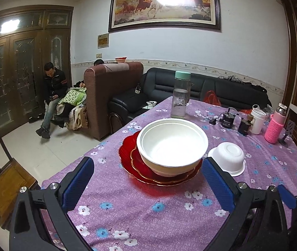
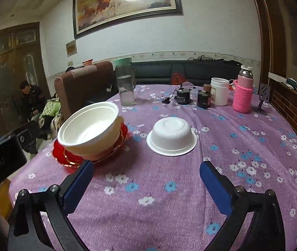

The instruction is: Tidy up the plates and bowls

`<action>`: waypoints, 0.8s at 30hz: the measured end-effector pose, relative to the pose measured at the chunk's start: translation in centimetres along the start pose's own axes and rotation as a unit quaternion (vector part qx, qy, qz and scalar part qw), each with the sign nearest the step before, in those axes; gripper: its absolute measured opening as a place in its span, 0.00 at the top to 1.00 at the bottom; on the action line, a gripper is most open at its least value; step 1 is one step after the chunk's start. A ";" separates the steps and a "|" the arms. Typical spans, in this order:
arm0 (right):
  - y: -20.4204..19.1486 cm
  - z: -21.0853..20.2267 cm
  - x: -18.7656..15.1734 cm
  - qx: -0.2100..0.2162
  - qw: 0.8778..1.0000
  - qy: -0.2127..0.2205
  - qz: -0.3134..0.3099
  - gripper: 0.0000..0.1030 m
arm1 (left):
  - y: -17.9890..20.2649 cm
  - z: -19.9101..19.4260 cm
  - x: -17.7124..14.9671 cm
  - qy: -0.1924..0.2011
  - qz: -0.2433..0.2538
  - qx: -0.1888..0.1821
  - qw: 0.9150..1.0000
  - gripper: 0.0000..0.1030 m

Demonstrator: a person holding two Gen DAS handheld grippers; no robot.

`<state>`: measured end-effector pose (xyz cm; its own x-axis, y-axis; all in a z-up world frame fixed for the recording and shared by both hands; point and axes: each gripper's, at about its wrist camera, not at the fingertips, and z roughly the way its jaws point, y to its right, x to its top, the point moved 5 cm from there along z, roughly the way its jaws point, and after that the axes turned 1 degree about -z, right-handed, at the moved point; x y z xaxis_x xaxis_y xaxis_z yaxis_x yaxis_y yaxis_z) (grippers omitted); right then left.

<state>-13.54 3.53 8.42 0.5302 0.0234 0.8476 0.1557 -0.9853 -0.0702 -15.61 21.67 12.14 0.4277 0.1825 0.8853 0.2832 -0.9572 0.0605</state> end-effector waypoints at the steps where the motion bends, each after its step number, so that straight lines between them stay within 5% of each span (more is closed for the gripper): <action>1: -0.2 0.1 -0.1 0.001 1.000 -0.002 -0.003 0.00 | 0.0 0.0 -0.1 -0.001 0.000 -0.001 1.000 0.00; 18: -2.7 1.7 -0.7 -0.001 0.999 -0.032 -0.031 0.00 | -0.8 1.7 -1.2 -0.036 -0.022 -0.047 0.998 0.00; 24: -2.8 1.9 -0.4 -0.005 0.999 -0.023 -0.033 0.00 | -1.4 0.5 -0.7 -0.001 -0.052 -0.085 0.995 0.00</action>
<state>-12.63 6.60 7.27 0.5565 0.0948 0.8254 0.1823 -0.9832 -0.0100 -15.89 22.96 11.24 0.4060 0.2835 0.8688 0.1777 -0.9570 0.2292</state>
